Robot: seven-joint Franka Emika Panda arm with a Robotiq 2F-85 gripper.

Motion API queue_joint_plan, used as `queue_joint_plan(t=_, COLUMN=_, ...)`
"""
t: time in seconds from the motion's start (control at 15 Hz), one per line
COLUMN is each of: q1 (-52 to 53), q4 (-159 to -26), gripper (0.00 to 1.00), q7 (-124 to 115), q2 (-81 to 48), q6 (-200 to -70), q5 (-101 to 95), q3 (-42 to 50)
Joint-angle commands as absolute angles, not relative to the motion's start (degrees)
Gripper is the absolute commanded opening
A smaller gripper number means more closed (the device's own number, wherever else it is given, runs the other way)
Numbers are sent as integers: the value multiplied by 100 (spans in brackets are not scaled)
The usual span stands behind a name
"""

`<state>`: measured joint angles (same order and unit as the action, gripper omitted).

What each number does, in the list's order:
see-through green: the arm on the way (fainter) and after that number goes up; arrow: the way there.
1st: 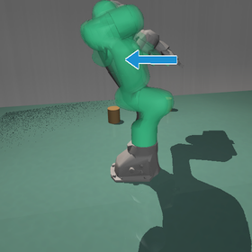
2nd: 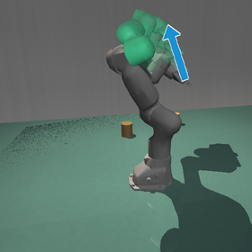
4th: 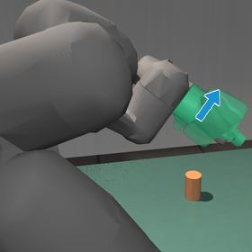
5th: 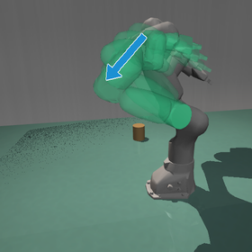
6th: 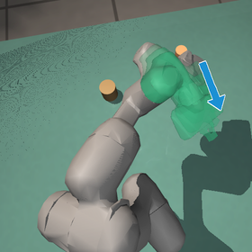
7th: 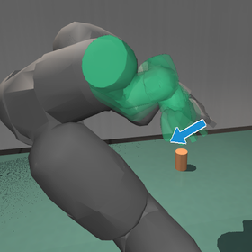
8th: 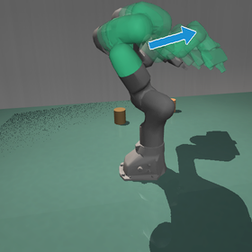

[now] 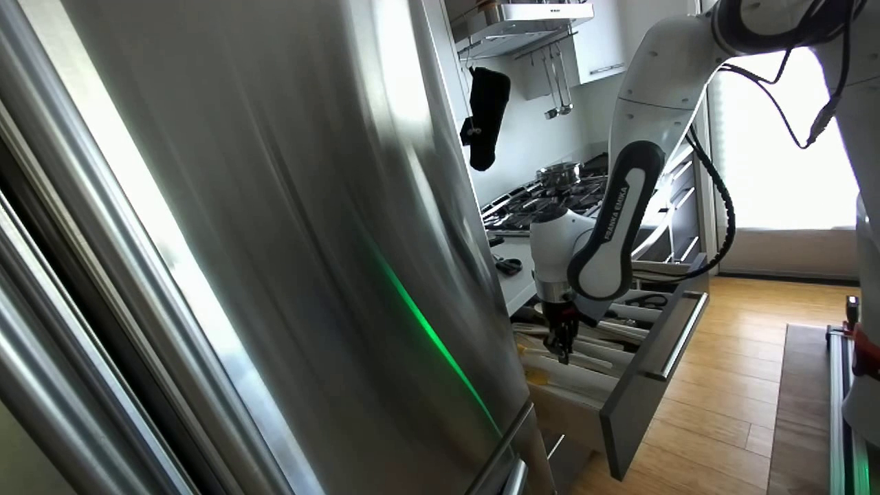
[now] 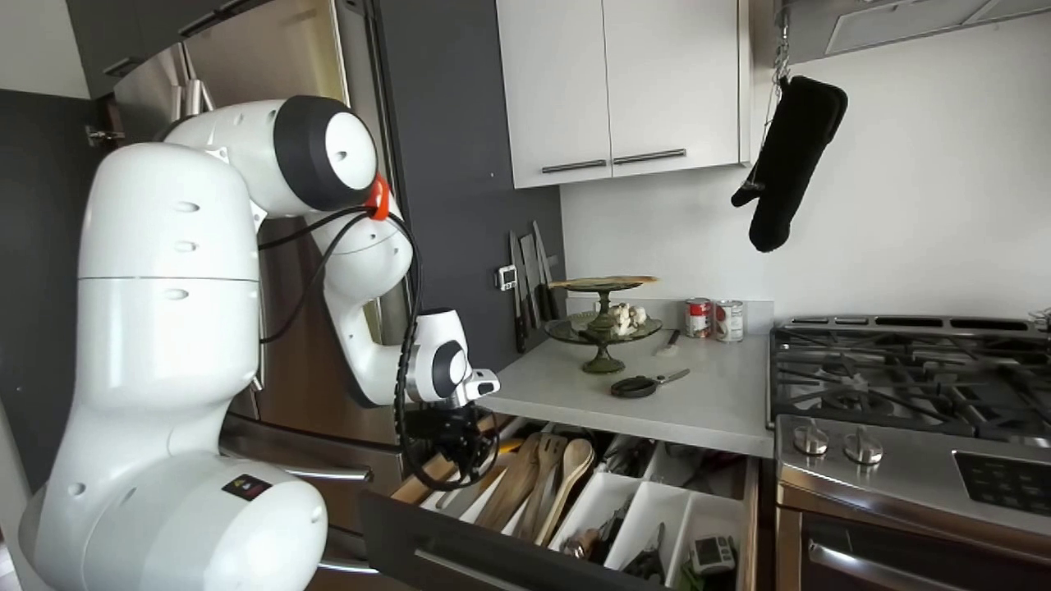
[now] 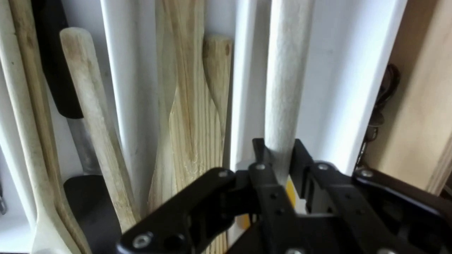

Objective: Move the spoon within the drawer to the right then put the stirring spoon into the drawer

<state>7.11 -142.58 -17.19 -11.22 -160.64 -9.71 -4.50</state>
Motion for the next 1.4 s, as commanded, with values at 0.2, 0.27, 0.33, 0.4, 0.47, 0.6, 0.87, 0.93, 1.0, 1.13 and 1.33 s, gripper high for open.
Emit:
queue_joint_plan(t=0.2, q1=1082, q4=-14150, gripper=5, q7=-1787, q2=-1608, q6=-16065, q5=-1086, q3=-194)
queue_joint_plan(t=0.27, q1=1122, q4=-14135, gripper=5, q7=-1781, q2=-1645, q6=-16031, q5=-1084, q3=-178)
queue_joint_plan(t=0.33, q1=1150, q4=-14124, gripper=5, q7=-1757, q2=-1671, q6=-15968, q5=-1068, q3=-176)
queue_joint_plan(t=0.4, q1=1184, q4=-14107, gripper=5, q7=-1762, q2=-1711, q6=-15944, q5=-1073, q3=-161)
queue_joint_plan(t=0.47, q1=1212, q4=-14092, gripper=5, q7=-1774, q2=-1746, q6=-15944, q5=-1080, q3=-145)
queue_joint_plan(t=0.6, q1=1203, q4=-14030, gripper=5, q7=-1678, q2=-1824, q6=-15702, q5=-954, q3=-200)
queue_joint_plan(t=0.87, q1=1194, q4=-13853, gripper=5, q7=-1628, q2=-1880, q6=-15010, q5=-901, q3=-245)
queue_joint_plan(t=0.93, q1=1208, q4=-13805, gripper=5, q7=-1667, q2=-1879, q6=-14839, q5=-932, q3=-237)
queue_joint_plan(t=1.0, q1=1201, q4=-13763, gripper=5, q7=-1659, q2=-1874, q6=-14660, q5=-933, q3=-255)
queue_joint_plan(t=1.13, q1=1198, q4=-13683, gripper=5, q7=-1670, q2=-1882, q6=-14369, q5=-949, q3=-274)
queue_joint_plan(t=1.33, q1=1078, q4=-13564, gripper=45, q7=-1378, q2=-1926, q6=-14057, q5=-737, q3=-421)
